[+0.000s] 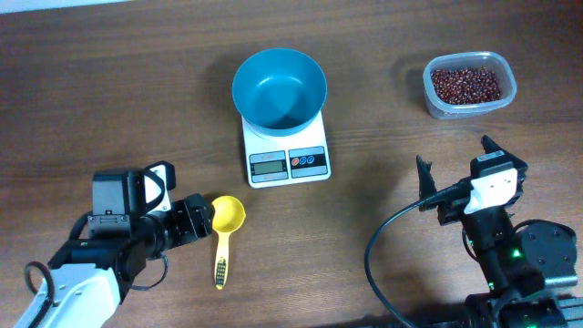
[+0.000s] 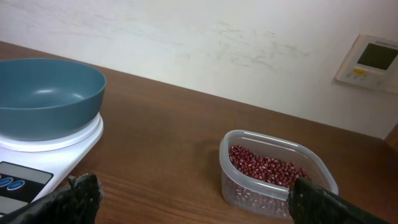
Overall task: Scoop item into bowl and weigh 50g on scale
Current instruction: 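Grasp the yellow scoop rim with the left gripper, then lift and rotate the yellow scoop with the left gripper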
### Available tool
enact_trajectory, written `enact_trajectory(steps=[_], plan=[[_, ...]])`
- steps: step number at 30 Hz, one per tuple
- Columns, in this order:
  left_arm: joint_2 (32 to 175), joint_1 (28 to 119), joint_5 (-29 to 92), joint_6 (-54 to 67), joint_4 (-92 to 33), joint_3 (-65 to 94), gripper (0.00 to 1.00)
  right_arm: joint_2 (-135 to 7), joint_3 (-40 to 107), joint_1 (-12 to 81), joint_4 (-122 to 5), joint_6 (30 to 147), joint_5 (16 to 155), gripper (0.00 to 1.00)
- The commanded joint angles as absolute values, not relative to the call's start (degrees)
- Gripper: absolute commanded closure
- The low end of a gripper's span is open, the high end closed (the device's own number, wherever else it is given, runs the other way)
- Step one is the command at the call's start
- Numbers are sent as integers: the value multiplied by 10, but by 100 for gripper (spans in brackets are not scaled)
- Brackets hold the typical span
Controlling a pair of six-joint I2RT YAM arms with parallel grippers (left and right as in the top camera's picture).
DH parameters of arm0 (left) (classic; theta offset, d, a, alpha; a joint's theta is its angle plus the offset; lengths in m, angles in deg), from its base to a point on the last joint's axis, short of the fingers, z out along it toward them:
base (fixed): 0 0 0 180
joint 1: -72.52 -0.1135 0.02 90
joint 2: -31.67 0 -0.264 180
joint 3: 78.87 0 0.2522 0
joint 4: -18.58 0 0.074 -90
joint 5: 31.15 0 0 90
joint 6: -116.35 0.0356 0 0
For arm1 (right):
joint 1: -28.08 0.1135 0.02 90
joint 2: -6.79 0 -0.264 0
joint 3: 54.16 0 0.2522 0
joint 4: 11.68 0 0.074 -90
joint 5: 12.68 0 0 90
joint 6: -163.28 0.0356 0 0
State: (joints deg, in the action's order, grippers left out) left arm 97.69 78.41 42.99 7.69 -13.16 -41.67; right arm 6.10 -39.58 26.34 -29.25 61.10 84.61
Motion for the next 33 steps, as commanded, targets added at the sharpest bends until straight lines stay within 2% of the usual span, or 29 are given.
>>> enact_trajectory(steps=[1, 9, 15, 19, 22, 24, 28, 31, 33], plan=[[977, 785, 464, 79, -135, -419, 32, 64, -401, 262, -293, 613, 842, 1], [977, 856, 532, 76, -123, -419, 32, 64, -401, 262, -293, 613, 842, 2], [977, 860, 551, 36, -124, -419, 42, 64, -401, 262, -293, 613, 842, 1], [1014, 861, 550, 36, -119, -419, 42, 64, -401, 262, -293, 613, 842, 1], [1068, 898, 542, 36, -76, -419, 43, 64, -401, 262, -293, 613, 842, 1], [1086, 907, 542, 34, -72, -419, 57, 64, -401, 262, -293, 613, 842, 1], [1085, 907, 542, 34, -72, -418, 99, 64, -401, 262, -293, 613, 842, 2], [1069, 907, 542, 34, -73, -410, 100, 64, -401, 262, -293, 613, 842, 1], [1041, 887, 544, -16, -90, -403, 100, 64, -401, 262, -293, 613, 842, 1]])
